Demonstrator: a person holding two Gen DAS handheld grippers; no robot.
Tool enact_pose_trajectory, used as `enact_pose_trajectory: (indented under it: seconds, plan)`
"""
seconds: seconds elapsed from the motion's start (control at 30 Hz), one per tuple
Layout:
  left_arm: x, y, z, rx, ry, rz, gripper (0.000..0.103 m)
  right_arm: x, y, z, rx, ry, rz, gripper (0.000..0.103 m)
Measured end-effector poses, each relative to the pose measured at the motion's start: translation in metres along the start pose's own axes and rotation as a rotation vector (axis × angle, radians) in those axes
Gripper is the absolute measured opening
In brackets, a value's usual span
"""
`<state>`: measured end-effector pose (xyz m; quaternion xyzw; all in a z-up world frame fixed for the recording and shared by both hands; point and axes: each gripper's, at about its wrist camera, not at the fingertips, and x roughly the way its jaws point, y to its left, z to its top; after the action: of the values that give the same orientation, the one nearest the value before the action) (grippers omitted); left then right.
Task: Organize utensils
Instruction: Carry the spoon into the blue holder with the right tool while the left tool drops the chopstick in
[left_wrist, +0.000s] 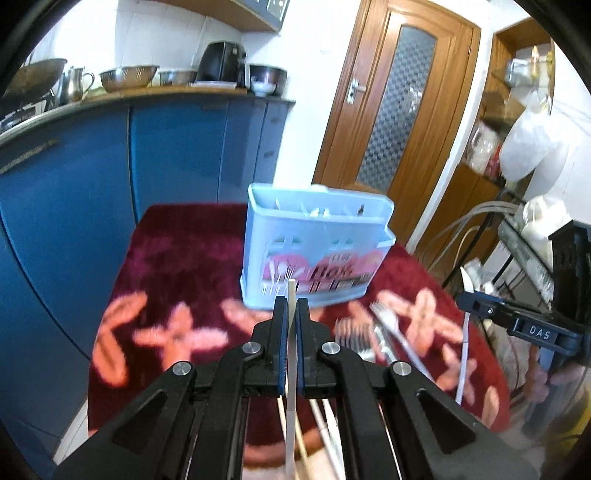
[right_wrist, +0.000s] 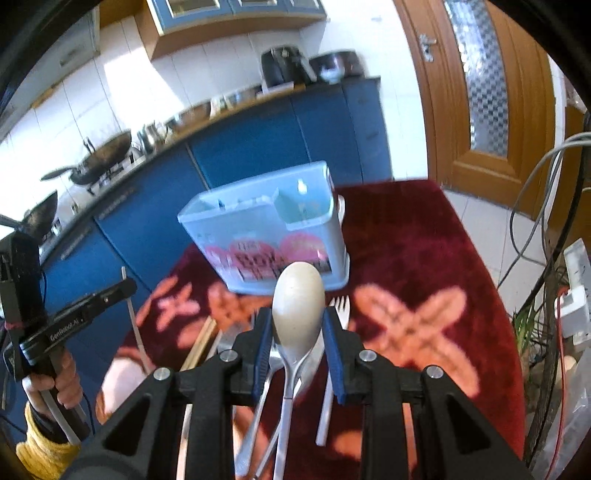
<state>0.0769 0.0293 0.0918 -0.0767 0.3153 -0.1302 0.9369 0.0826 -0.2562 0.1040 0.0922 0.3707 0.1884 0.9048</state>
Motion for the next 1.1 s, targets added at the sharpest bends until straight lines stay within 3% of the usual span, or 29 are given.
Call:
enact_pose_trajectory:
  seconds: [0.2, 0.47, 0.9, 1.1]
  plan:
    - [-0.010, -0.002, 0.029, -0.016, -0.081, -0.018, 0.002, -0.005, 0.001, 0.024, -0.009, -0.076, -0.004, 0.030]
    - [-0.011, -0.009, 0.089, 0.000, -0.179, 0.013, 0.002, 0.000, 0.002, 0.067, -0.018, -0.164, -0.026, 0.030]
    - [0.012, -0.020, 0.177, 0.034, -0.306, 0.050, 0.002, 0.030, 0.018, 0.137, -0.071, -0.314, -0.098, 0.030]
    - [0.035, -0.018, 0.197, 0.027, -0.344, 0.069, 0.002, 0.056, 0.023, 0.150, -0.107, -0.370, -0.138, 0.030]
